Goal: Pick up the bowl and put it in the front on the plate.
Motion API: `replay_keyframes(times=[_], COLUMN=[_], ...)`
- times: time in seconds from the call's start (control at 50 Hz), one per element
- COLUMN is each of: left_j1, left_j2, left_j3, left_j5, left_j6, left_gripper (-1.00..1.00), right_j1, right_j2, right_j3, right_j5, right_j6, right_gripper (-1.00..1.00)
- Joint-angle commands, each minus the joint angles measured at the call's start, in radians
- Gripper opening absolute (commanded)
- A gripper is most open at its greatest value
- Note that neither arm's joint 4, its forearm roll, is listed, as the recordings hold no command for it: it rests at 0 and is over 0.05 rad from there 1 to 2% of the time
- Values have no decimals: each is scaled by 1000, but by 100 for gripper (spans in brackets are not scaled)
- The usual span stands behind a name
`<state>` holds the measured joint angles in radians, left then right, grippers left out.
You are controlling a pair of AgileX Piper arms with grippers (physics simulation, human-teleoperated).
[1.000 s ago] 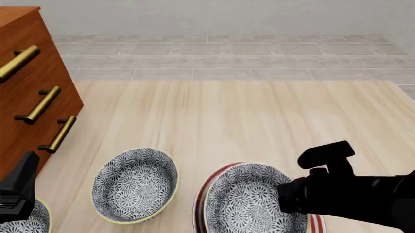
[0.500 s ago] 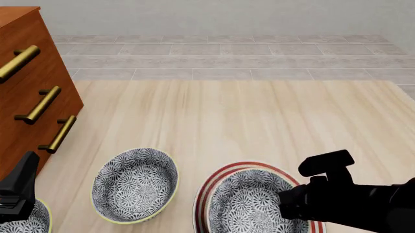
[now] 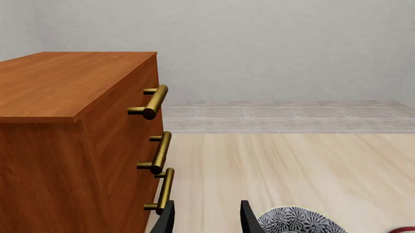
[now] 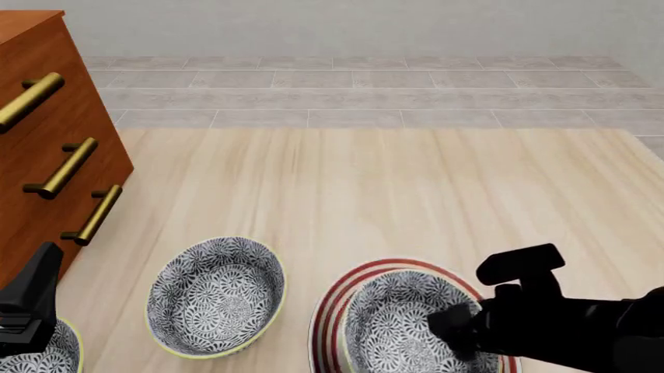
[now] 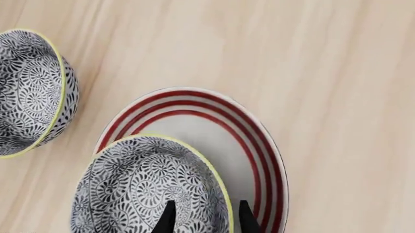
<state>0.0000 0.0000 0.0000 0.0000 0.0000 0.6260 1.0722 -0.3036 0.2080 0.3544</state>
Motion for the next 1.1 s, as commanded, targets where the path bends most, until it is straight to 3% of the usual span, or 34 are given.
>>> replay_keyframes(times=[0.02, 0.2, 0.74, 1.1], left_j1=[0, 0, 0, 0], left_j2=[0, 0, 0, 0], left_j3=[0, 0, 0, 0], left_j5=[0, 0, 0, 0], left_j6=[0, 0, 0, 0], left_gripper=[100, 100, 100, 100], right_j1=[3, 0, -66, -57], right_j2=[15, -36, -119, -107], right_j3=[-1, -29, -218, -289], right_j5=[-4, 43, 244, 270], right_j6=[-13, -25, -156, -184], right_gripper=[100, 100, 100, 100])
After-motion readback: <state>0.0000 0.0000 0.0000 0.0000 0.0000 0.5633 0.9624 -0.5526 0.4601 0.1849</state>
